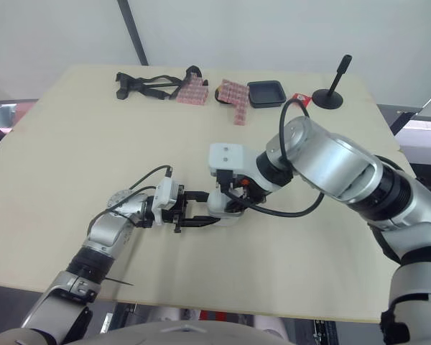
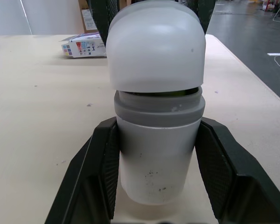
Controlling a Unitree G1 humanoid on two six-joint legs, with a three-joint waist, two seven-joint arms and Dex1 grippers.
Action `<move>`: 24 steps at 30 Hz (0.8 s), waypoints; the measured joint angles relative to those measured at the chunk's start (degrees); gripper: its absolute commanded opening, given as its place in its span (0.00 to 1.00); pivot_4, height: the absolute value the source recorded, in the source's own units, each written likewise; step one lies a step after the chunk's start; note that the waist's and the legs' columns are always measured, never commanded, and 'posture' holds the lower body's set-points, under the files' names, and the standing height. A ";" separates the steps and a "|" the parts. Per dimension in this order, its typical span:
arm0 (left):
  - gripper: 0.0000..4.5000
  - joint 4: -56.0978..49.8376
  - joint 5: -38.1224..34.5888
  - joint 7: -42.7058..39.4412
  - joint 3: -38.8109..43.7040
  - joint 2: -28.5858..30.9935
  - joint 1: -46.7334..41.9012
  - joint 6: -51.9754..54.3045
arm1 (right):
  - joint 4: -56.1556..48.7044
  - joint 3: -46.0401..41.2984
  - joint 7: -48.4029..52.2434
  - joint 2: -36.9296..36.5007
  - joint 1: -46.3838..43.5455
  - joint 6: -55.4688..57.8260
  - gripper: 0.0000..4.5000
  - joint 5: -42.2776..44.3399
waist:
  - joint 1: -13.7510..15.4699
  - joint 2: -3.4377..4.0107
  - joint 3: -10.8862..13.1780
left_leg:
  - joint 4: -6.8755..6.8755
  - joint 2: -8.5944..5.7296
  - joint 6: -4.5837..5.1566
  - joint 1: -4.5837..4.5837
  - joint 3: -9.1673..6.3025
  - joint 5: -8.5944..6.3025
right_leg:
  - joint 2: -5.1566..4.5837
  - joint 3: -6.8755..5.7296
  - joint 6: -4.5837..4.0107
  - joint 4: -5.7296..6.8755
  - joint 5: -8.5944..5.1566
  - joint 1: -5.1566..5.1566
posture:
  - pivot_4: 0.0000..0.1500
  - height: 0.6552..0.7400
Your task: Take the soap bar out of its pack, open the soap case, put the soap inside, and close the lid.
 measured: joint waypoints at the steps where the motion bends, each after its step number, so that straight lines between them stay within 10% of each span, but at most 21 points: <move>1: 0.42 0.00 0.01 0.00 0.00 0.00 0.00 0.00 | 0.00 0.01 -0.01 0.02 0.00 0.04 0.43 0.00 | 0.00 0.00 0.00 | 0.00 0.00 0.00 0.00 0.00 0.00 | 0.00 0.00 0.00 0.00 0.00 0.00 | 1.00 1.00; 14: 0.42 0.00 0.02 -0.02 -0.02 0.03 0.00 -0.01 | 0.12 0.08 -0.24 0.22 -0.04 0.31 0.43 0.04 | -0.06 0.00 -0.01 | -0.02 0.00 -0.01 0.03 0.01 0.01 | 0.00 0.01 0.00 0.00 0.00 0.01 | 1.00 1.00; 20: 0.42 0.00 -0.06 0.02 -0.04 -0.01 0.00 0.00 | 0.73 1.78 -0.32 0.89 0.58 0.55 0.96 0.80 | 0.03 0.01 0.00 | -0.02 0.00 -0.01 0.00 0.01 0.01 | 0.00 -0.01 0.00 -0.02 0.00 0.01 | 1.00 1.00; 24: 0.42 0.00 -0.05 0.02 -0.05 -0.02 0.00 0.00 | 0.90 1.82 -0.44 0.88 0.59 0.36 1.00 0.87 | 0.08 0.01 0.00 | -0.03 0.00 -0.01 0.00 0.01 0.01 | 0.00 -0.01 0.00 -0.03 0.00 0.01 | 1.00 1.00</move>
